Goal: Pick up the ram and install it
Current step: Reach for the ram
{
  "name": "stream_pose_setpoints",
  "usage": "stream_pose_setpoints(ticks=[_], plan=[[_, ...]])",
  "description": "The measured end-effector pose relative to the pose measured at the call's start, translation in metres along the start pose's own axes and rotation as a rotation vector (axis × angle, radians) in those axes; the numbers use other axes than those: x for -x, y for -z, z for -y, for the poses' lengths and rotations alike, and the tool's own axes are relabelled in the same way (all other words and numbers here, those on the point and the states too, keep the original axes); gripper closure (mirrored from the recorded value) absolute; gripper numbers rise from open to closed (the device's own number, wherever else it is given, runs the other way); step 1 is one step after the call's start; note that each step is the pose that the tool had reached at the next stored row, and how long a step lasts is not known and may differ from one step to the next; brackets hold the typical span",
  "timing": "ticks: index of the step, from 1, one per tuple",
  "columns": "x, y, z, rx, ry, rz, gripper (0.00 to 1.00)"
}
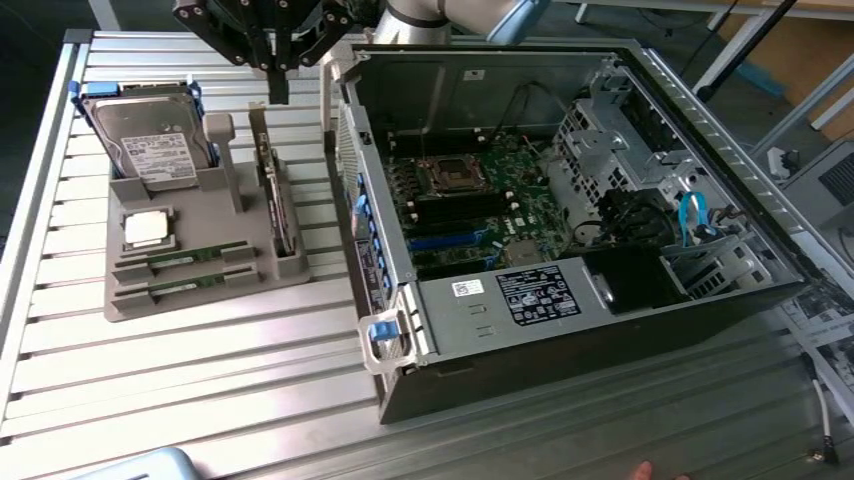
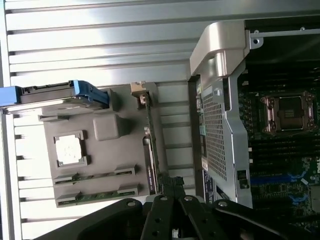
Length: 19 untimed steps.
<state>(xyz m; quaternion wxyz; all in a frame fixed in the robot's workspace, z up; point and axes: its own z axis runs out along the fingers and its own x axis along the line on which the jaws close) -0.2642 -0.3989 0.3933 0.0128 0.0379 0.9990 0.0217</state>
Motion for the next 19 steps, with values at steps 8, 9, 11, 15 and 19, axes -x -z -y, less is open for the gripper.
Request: stream_pose_setpoints(ticks=[8,9,11,15,19], plan=[[-0.02,0.0006,0.0015,-0.0001,0.0,-0.0001,0.9],[-0.022,0.0006,0.0017,0.0,0.0,-0.0001,0.9],[-0.027,0.0008,0.0021,0.0,0.0,0.0,0.9],[-0.038,0.0011,0.0029,0.0,0.0,-0.0001,0.9],[-0.048,0.0013,0.0036,-0.0001,0.0,-0.0001,0.9]])
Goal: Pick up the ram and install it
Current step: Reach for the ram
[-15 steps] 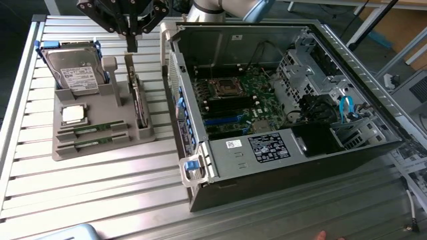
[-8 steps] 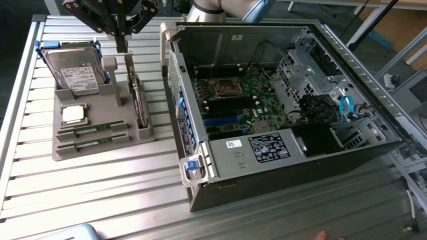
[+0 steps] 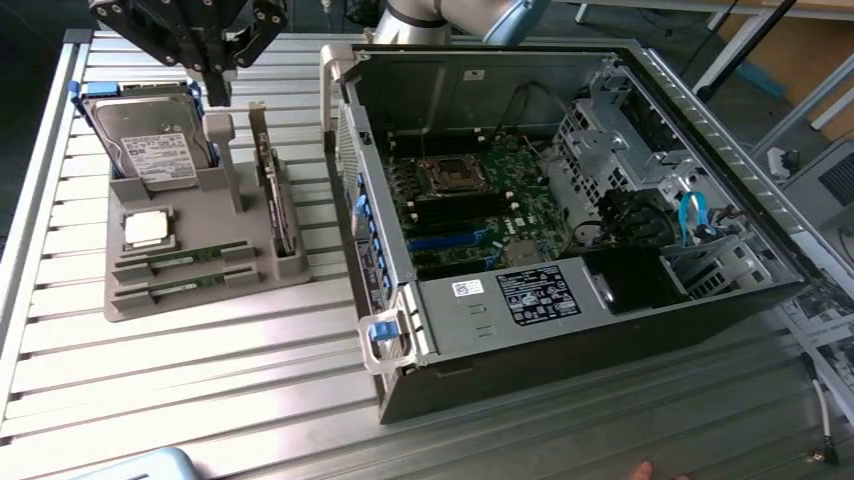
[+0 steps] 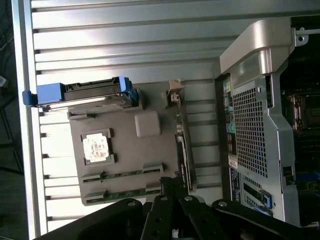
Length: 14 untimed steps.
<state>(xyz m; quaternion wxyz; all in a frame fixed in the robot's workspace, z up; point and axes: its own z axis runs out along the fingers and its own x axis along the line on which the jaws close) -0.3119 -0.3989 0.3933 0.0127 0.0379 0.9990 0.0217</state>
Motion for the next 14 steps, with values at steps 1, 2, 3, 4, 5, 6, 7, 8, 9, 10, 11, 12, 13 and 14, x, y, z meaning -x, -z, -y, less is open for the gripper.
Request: stream_pose_setpoints(ticks=[1,2,3,4,5,6,7,8,9,10,11,12,13,14], plan=[[-0.002,0.0,0.0002,0.0,0.0,0.0,0.9],[-0.004,0.0001,0.0003,0.0001,0.0,0.0,0.9],[-0.006,0.0002,0.0005,0.0,0.0,-0.0001,0.9],[-0.01,0.0003,0.0007,0.0,0.0,-0.0001,0.9],[-0.015,0.0004,0.0012,0.0,0.0,-0.0001,0.9],[-0.018,0.0005,0.0013,0.0,0.0,-0.0001,0.9],[-0.02,0.0005,0.0015,0.0,0.0,-0.0001,0.9],[-0.022,0.0006,0.0017,0.0,0.0,-0.0001,0.9],[-0.024,0.0007,0.0018,0.0,0.0,-0.0001,0.9],[-0.027,0.0007,0.002,0.0001,0.0,-0.0001,0.9],[-0.029,0.0008,0.0022,0.0,0.0,-0.0002,0.9],[-0.032,0.0009,0.0024,0.0,0.0,-0.0003,0.9],[-0.034,0.0009,0.0026,0.0,0.0,-0.0002,0.9],[-0.037,0.001,0.0028,0.0,0.0,-0.0003,0.9]])
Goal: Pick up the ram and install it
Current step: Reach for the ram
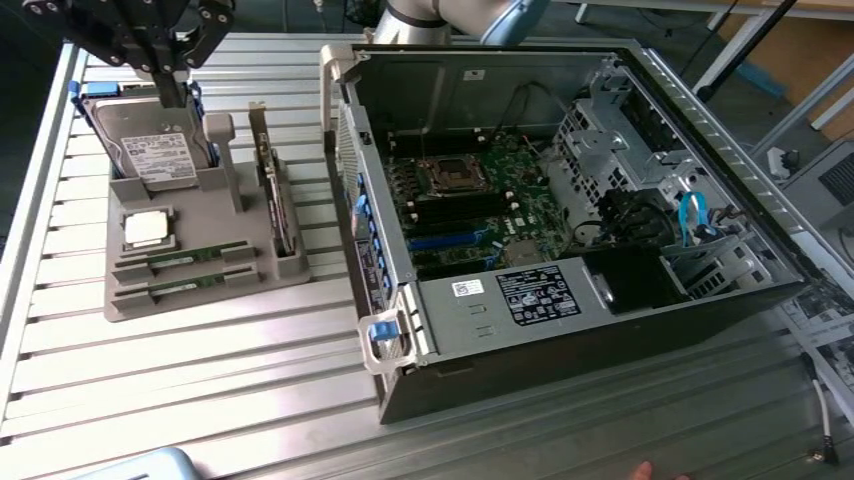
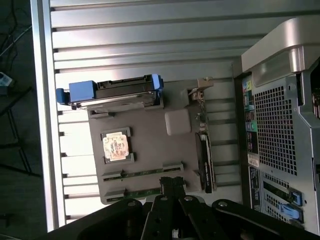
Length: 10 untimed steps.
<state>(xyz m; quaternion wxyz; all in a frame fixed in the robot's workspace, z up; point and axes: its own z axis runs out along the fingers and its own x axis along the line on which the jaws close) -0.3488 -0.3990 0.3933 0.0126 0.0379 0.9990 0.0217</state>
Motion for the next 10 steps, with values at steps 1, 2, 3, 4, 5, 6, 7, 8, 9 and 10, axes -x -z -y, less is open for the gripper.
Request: stream_pose_setpoints(ticks=[1,2,3,4,5,6,7,8,9,10], plan=[[-0.002,0.0,0.0001,0.0,0.0,0.0,0.9],[-0.004,0.0001,0.0003,0.0,0.0,0.0,0.9],[-0.006,0.0001,0.0005,0.0,0.0,-0.0001,0.9],[-0.008,0.0002,0.0006,0.0,0.0,-0.0002,0.9],[-0.01,0.0002,0.0008,0.0,0.0,-0.0002,0.9],[-0.013,0.0003,0.0009,0.0,0.0,-0.0003,0.9],[-0.015,0.0004,0.0011,-0.0001,0.0,-0.0004,0.9],[-0.017,0.0005,0.0012,-0.0001,0.0,-0.0005,0.9],[-0.018,0.0005,0.0014,-0.0001,0.0,-0.0006,0.9],[-0.02,0.0005,0.0015,-0.0001,0.0,-0.0007,0.9]])
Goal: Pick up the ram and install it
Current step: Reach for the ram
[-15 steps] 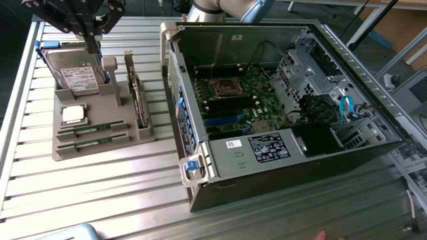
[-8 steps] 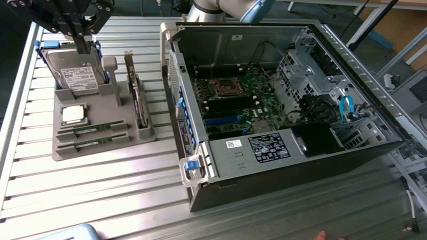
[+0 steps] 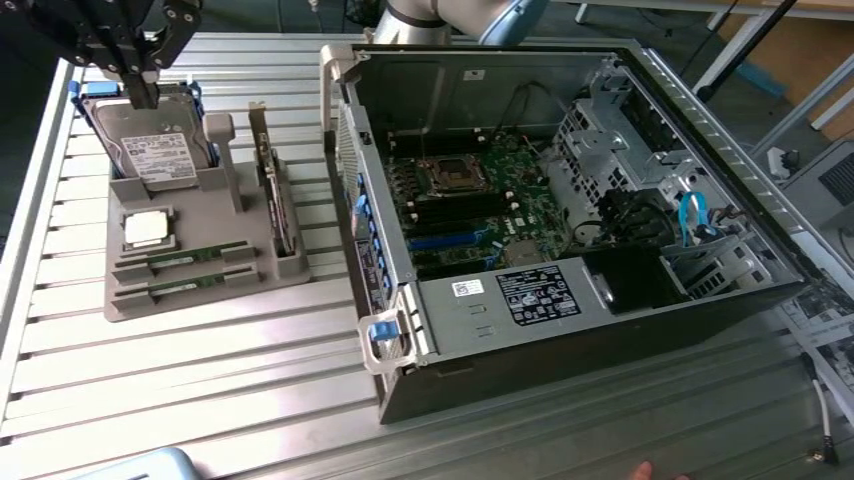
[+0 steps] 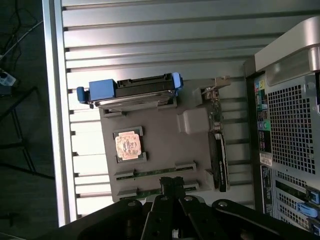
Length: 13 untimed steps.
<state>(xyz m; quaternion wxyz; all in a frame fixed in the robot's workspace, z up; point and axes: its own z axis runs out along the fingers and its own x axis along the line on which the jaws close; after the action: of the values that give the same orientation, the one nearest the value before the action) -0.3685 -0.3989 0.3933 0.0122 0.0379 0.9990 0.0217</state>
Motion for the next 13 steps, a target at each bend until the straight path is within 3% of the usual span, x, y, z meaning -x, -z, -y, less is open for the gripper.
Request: stream_pose_setpoints(ticks=[13], plan=[[0.0,0.0002,0.0051,0.0,0.0,-0.0001,0.9]])
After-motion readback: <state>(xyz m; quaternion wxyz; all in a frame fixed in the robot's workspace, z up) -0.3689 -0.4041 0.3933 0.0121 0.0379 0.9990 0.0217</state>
